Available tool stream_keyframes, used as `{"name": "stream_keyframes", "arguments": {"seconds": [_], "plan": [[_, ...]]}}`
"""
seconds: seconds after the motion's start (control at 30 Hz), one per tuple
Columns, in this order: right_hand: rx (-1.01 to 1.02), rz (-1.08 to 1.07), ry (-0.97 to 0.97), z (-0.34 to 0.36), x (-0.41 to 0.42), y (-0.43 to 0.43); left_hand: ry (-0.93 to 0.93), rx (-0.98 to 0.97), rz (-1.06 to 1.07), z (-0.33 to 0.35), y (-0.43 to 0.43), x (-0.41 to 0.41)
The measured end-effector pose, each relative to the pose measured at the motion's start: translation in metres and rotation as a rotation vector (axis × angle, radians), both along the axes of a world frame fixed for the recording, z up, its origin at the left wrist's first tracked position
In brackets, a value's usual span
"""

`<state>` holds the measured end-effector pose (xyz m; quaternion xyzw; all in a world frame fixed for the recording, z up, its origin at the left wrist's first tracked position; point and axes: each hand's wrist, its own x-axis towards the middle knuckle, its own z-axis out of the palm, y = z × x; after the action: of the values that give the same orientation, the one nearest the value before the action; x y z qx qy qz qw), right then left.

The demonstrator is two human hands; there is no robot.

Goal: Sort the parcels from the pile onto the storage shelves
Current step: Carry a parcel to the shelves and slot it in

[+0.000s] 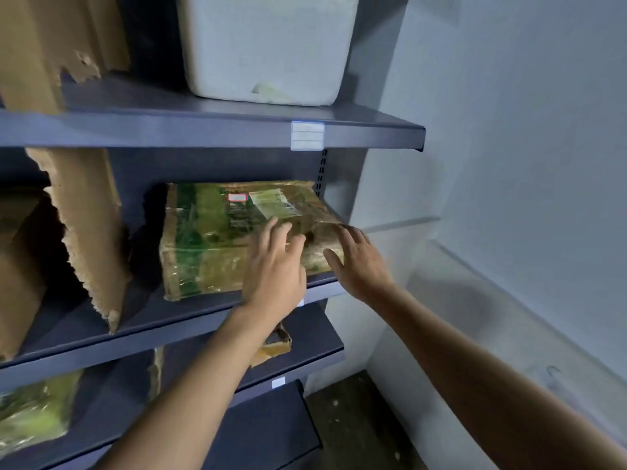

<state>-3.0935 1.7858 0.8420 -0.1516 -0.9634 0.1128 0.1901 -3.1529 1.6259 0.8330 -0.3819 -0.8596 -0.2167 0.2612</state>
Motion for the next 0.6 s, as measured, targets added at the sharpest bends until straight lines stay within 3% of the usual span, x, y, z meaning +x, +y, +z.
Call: {"name": "stream_keyframes", "arguments": {"seconds": [0.33, 0.6], "plan": [[-0.140, -0.390, -0.025, -0.018, 0.219, 0.063, -0.468, 0.066, -0.373, -0.032, 0.114, 0.140], [-0.194, -0.677, 0.095, -0.035, 0.463, 0.083, -0.564, -0.111, -0.645, -0.048, 0.178, 0.352]]}}
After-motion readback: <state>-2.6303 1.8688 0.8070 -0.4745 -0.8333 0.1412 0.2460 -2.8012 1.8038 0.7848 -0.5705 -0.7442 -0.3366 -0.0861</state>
